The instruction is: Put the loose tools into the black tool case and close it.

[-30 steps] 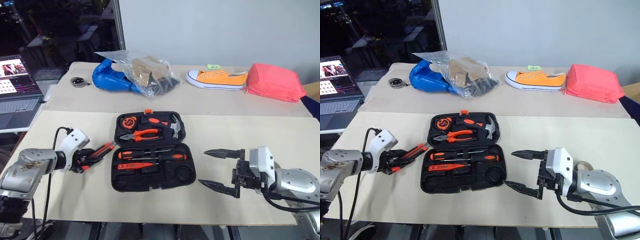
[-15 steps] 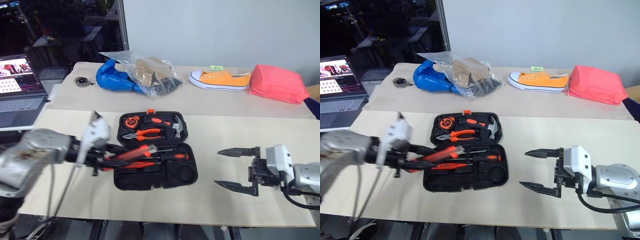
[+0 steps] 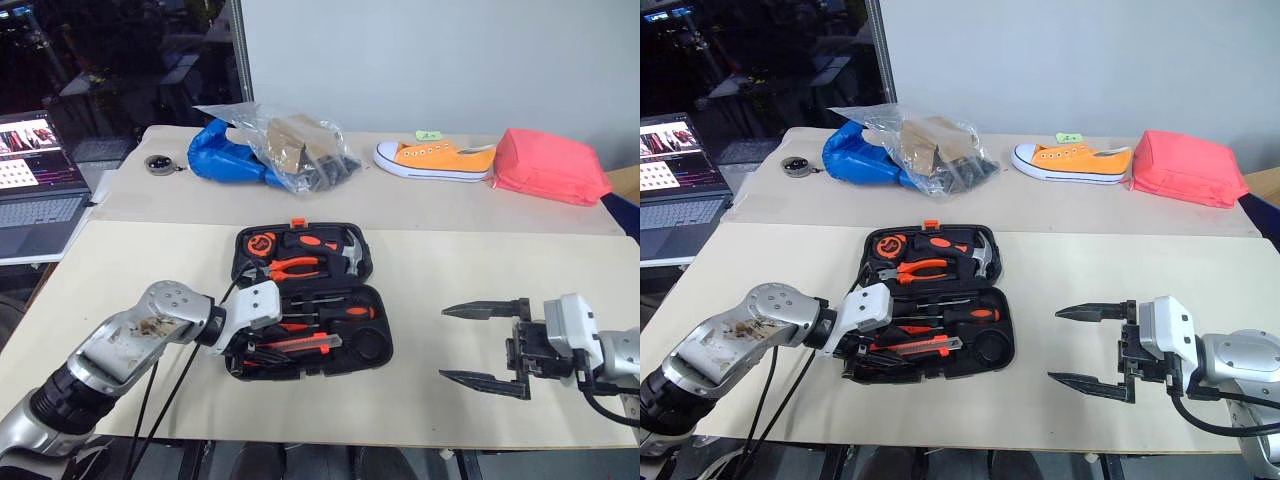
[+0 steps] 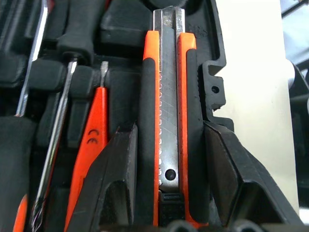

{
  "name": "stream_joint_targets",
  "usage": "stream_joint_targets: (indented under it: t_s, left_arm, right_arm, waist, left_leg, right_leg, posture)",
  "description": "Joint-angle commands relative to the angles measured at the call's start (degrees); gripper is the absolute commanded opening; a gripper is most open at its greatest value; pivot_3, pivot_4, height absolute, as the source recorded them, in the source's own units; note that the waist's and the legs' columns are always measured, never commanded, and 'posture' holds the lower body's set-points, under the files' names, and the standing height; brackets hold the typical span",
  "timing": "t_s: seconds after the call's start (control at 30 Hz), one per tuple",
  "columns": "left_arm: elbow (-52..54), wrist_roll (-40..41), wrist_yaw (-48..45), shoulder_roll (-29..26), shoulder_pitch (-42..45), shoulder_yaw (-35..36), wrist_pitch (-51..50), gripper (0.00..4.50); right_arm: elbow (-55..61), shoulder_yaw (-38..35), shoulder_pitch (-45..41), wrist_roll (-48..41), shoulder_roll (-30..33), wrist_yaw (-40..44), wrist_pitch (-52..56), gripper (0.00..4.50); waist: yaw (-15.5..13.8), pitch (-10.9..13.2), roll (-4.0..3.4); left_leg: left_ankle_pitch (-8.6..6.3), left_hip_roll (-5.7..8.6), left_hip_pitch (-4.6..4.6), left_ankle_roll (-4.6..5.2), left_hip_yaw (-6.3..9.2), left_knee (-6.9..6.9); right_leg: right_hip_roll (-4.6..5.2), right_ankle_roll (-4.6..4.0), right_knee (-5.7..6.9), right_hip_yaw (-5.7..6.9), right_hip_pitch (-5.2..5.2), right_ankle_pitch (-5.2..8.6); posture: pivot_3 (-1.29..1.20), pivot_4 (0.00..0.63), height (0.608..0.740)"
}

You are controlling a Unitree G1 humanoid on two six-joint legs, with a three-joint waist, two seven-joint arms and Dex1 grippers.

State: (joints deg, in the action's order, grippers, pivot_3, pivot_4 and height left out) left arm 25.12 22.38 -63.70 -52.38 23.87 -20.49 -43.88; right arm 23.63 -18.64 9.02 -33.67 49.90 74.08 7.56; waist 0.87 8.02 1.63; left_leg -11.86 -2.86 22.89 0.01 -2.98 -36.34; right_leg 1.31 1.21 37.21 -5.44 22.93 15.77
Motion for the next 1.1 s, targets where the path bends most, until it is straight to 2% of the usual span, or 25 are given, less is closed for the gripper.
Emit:
stream_joint_targets:
  t_s: [0.03, 0.3, 0.43, 0.87, 0.93, 1.1]
  left_arm:
    - [0.23, -1.15, -0.44, 0.43, 1.0, -0.66, 0.4, 1.54]
    - [1.53, -2.42, 0.21, 2.21, 2.03, -2.92, -2.19, 1.54]
    - [2.16, -2.82, 0.41, 2.43, 2.56, -3.85, -4.25, 1.54]
    - [1.67, -2.39, 0.15, 3.8, 5.14, -6.05, -10.11, 1.54]
    - [1.37, -2.58, 0.33, 4.22, 5.31, -6.01, -9.92, 2.54]
    - [1.66, -0.64, 2.09, 6.06, 5.2, -1.7, -10.53, 4.07]
  right_arm:
    - [1.44, -0.07, -0.74, -0.34, -0.16, -0.56, -0.86, 4.5]
    - [2.38, 1.87, -2.03, 0.0, -0.41, -2.73, -0.36, 4.5]
    - [2.83, 2.33, -2.4, -0.06, -0.3, -3.3, -0.08, 4.5]
    - [3.89, 3.73, -3.49, -0.29, -0.1, -5.16, 0.66, 4.5]
    - [3.78, 3.78, -3.69, -0.23, -0.09, -5.18, 0.63, 4.5]
    - [3.36, 3.61, -3.76, -0.08, -0.03, -4.91, 0.44, 4.5]
  waist:
    - [0.0, -0.01, -0.02]
    - [-0.06, -0.02, -0.03]
    - [-0.11, -0.02, -0.03]
    - [-0.18, -0.03, -0.04]
    - [-0.21, -0.03, -0.05]
    - [-0.56, -0.04, -0.08]
  left_leg:
    - [0.0, 0.0, 0.0, 0.0, 0.0, 0.0]
    - [0.0, 0.0, -0.29, 0.0, 0.01, -0.04]
    - [0.0, 0.01, -0.49, 0.0, 0.01, -0.04]
    - [0.0, 0.03, -0.51, 0.0, 0.01, -0.04]
    - [0.0, 0.04, -0.51, 0.0, 0.02, -0.04]
    - [0.0, 0.09, -0.49, 0.0, 0.05, -0.07]
  right_leg:
    - [0.0, 0.0, 0.0, 0.0, 0.0, 0.0]
    - [0.01, 0.08, -0.02, 0.01, -0.38, 0.04]
    - [0.02, 0.42, -0.04, 0.01, -0.61, 0.24]
    - [0.04, 0.43, -0.06, -0.01, -0.65, 0.25]
    - [0.04, 0.43, -0.06, -0.01, -0.65, 0.25]
    - [0.08, 0.45, -0.08, -0.02, -0.69, 0.25]
  posture:
    - [0.0, 0.15, 0.74]
    - [0.0, 0.15, 0.74]
    - [0.0, 0.15, 0.74]
    - [0.0, 0.15, 0.74]
    - [0.0, 0.15, 0.74]
    - [0.0, 0.15, 0.74]
